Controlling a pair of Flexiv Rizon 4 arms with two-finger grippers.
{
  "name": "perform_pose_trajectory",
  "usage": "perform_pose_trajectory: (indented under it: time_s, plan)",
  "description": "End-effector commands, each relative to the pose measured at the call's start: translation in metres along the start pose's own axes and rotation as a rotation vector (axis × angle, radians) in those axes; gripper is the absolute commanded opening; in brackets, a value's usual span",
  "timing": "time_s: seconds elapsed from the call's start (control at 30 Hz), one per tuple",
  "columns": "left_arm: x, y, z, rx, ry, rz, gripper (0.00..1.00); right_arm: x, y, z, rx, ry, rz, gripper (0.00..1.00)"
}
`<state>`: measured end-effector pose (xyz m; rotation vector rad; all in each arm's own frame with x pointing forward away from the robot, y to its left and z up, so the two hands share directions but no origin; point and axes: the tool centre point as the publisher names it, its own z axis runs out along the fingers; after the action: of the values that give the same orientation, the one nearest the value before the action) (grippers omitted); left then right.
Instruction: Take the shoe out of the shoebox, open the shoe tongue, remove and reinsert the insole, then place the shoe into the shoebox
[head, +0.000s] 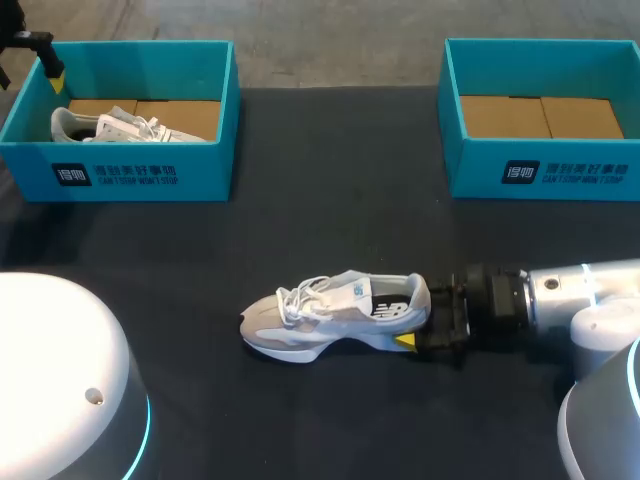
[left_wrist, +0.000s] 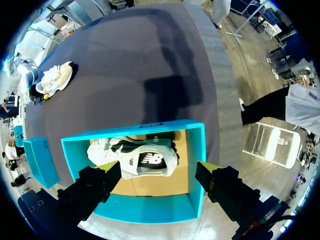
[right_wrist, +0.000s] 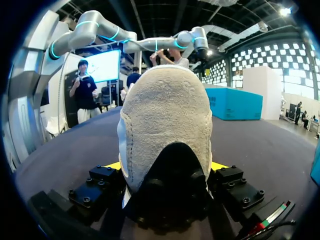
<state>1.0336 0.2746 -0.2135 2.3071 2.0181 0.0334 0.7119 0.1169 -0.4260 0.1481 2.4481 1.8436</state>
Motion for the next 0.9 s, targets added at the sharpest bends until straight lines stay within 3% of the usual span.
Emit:
perform_pose_trajectory:
  time_s: [0.03, 0.43, 0.47, 0.5, 0.53, 0.6, 0.9]
  plan:
    - [0.0, -0.001, 0.0, -0.002, 0.002, 0.001, 1.0, 0.009, -0.001, 0.005, 0.009, -0.019, 0.005, 0.0]
    - [0.0, -0.001, 0.0, -0.002, 0.002, 0.001, 1.0, 0.016, 0.001, 0.008, 0.016, -0.051, -0.006, 0.0]
    - [0.0, -0.001, 0.0, -0.002, 0.002, 0.001, 1.0, 0.016, 0.001, 0.009, 0.015, -0.05, -0.007, 0.14]
    - [0.0, -0.001, 0.0, -0.002, 0.002, 0.001, 1.0, 0.016, 0.001, 0.009, 0.014, -0.05, -0.007, 0.35]
    - [0.0, -0.001, 0.0, -0.002, 0.002, 0.001, 1.0, 0.015, 0.001, 0.009, 0.015, -0.05, -0.006, 0.35]
    - [0.0, -0.001, 0.0, -0.002, 0.002, 0.001, 1.0, 0.014, 0.002, 0.008, 0.016, -0.048, -0.005, 1.0]
    - [0.0, -0.001, 0.0, -0.002, 0.002, 0.001, 1.0, 0.004, 0.003, 0.016, 0.011, -0.005, -0.012, 1.0]
